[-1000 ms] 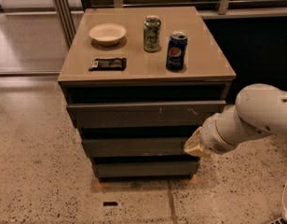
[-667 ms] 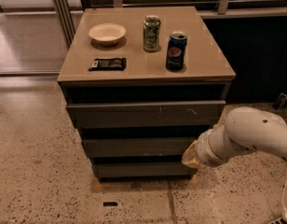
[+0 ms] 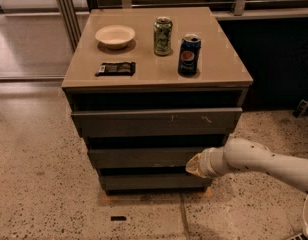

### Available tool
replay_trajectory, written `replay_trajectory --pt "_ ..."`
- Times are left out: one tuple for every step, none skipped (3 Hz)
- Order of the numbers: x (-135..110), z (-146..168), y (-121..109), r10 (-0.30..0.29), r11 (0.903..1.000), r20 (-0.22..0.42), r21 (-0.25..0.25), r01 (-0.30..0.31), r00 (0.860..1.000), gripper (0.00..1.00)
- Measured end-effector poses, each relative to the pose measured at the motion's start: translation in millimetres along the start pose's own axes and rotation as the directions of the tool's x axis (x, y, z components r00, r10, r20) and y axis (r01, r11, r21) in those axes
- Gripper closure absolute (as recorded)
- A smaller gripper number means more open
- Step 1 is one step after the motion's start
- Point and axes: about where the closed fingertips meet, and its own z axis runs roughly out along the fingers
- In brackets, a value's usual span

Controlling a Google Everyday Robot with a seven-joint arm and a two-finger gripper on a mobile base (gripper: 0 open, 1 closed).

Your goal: Open bottom drawer

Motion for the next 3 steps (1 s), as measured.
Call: replay_trajectory --pt "35 67 -20 0.046 0.999 0.02 -0.001 -0.046 0.999 1.0" --pt "50 98 -5 0.088 0.9955 0.03 -0.037 -0.087 0.996 1.0" --pt "50 98 -4 0.088 0.9954 0.03 -0.039 -0.087 0.996 1.0"
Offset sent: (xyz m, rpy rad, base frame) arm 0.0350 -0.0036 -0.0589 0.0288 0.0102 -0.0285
